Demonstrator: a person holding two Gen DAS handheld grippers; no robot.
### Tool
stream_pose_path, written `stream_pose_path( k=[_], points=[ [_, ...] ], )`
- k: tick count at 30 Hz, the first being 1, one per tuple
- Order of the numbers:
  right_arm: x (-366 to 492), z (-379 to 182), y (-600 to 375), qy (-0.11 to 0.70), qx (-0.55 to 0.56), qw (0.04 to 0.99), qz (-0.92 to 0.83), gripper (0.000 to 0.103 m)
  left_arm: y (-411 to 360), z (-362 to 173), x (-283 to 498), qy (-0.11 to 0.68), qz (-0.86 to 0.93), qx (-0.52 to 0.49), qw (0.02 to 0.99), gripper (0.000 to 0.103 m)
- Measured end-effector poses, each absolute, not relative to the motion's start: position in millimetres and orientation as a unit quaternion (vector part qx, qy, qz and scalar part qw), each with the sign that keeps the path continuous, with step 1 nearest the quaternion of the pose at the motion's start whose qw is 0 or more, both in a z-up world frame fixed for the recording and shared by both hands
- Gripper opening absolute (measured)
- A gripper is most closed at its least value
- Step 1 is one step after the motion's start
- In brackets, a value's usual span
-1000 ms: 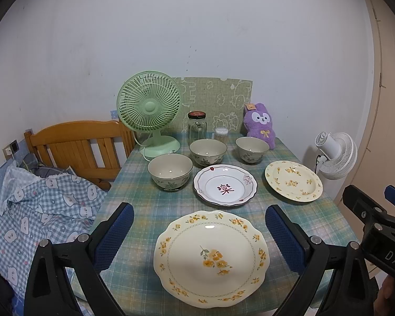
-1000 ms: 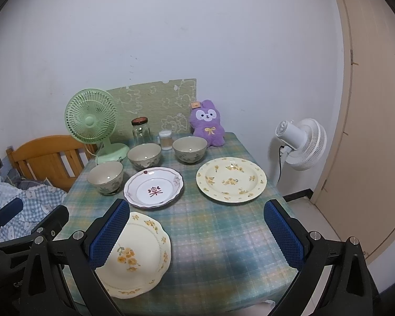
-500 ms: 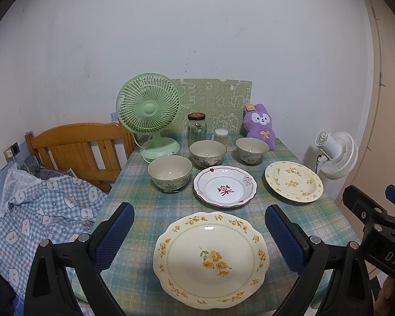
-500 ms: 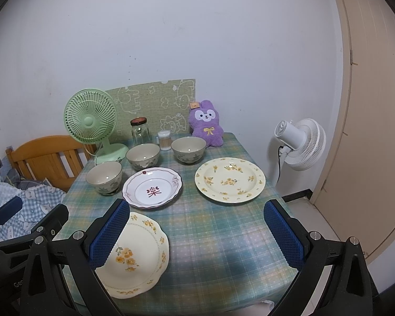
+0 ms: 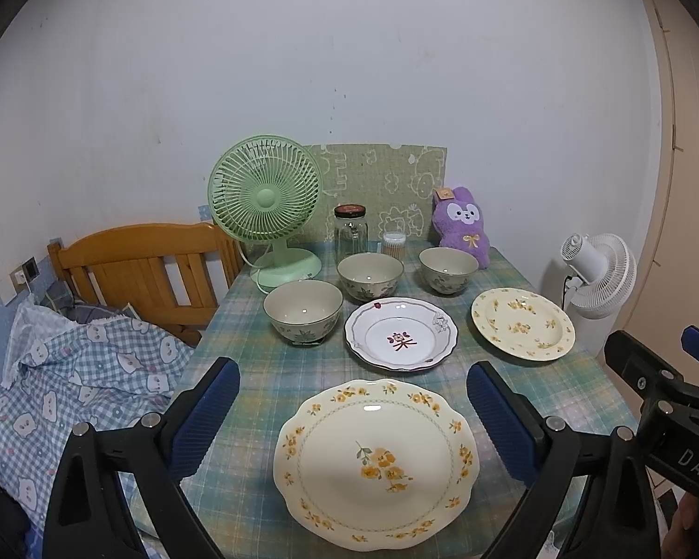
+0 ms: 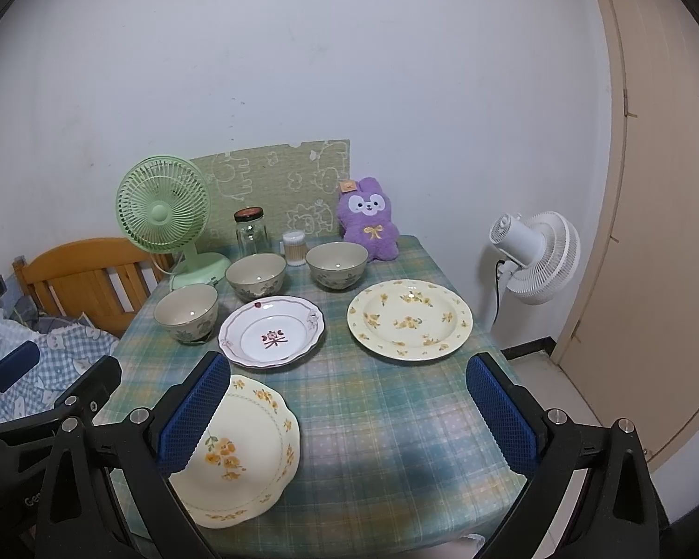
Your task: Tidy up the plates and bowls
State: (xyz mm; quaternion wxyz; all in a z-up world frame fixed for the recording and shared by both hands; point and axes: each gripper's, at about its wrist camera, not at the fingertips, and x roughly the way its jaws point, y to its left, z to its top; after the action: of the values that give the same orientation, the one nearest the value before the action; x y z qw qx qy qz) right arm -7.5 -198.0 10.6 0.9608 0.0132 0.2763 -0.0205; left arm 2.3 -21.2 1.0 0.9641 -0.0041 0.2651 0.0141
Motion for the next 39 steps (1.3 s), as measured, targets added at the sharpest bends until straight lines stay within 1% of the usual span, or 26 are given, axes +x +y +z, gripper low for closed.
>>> stream_pose_path(
  k=[16, 23, 26, 28, 31, 36, 39],
  points=[
    [-3, 9, -195, 0.280, 0.012, 0.960, -0.015, 0.100, -27, -3, 4, 0.268, 0.019, -0.001, 0.963, 0.097],
    [21, 3, -186, 0.296, 0.007, 0.955, -0.002, 0.100, -22, -14, 19, 0.291, 0.025, -0.003, 0.956, 0.091],
    [33, -1, -178, 0.306, 0.003, 0.952, 0.002, 0.100, -17, -19, 28, 0.300, 0.025, -0.001, 0.954, 0.090],
    [43, -6, -170, 0.316, 0.000, 0.949, 0.007, 0.096, -13, -24, 36, 0.308, 0.021, -0.003, 0.951, 0.087],
    [55, -11, -161, 0.327, 0.000, 0.945, 0.012, 0.095, -7, -29, 45, 0.318, 0.015, -0.006, 0.948, 0.085],
    [77, -34, -148, 0.361, 0.006, 0.932, 0.010, 0.095, 0, -51, 68, 0.351, 0.014, 0.000, 0.936, 0.081],
    [89, -54, -141, 0.383, 0.007, 0.924, 0.008, 0.092, 7, -71, 79, 0.374, 0.017, -0.004, 0.927, 0.080]
  ],
)
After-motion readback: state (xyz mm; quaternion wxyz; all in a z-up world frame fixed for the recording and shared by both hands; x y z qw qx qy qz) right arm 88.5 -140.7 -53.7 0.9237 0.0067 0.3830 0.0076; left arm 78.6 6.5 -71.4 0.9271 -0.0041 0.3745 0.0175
